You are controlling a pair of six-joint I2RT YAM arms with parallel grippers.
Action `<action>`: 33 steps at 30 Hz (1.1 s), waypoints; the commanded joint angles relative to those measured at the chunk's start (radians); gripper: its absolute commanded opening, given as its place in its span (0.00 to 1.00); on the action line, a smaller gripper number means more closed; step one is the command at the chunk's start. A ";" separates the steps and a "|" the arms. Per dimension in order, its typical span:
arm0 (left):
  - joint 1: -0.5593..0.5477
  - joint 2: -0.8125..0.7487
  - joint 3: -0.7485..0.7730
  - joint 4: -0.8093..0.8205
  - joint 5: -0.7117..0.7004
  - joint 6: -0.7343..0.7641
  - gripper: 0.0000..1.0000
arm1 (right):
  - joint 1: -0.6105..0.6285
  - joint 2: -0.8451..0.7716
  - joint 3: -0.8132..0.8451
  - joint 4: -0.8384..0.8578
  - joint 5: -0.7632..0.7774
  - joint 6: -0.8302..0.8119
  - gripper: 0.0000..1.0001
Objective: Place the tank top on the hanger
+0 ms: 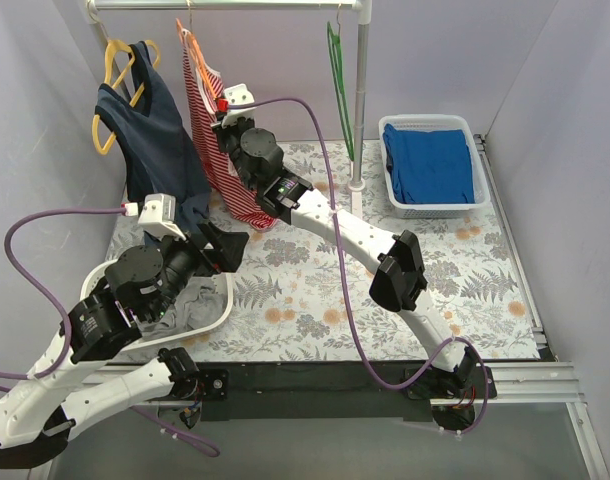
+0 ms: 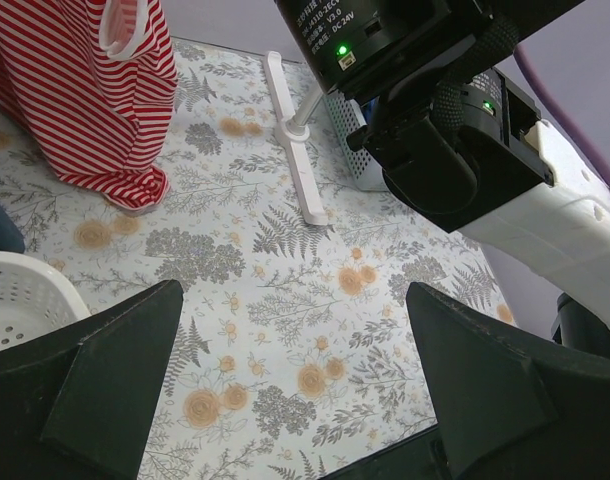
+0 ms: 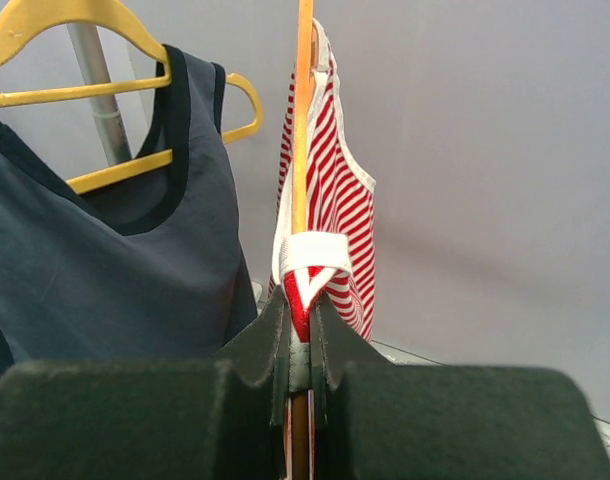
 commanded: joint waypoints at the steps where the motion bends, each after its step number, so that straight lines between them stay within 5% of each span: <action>1: 0.000 -0.005 0.031 -0.013 -0.020 0.000 0.96 | 0.002 -0.027 0.045 0.133 -0.023 0.017 0.01; 5: 0.000 -0.010 0.041 -0.010 -0.037 -0.005 0.98 | 0.003 -0.053 0.016 0.133 -0.044 0.029 0.07; 24: 0.000 -0.011 0.149 0.073 -0.142 0.038 0.98 | 0.038 -0.359 -0.271 0.103 -0.170 0.129 0.76; 33: 0.000 0.093 0.218 0.128 -0.087 0.083 0.98 | 0.051 -0.679 -0.628 0.057 -0.184 0.230 0.84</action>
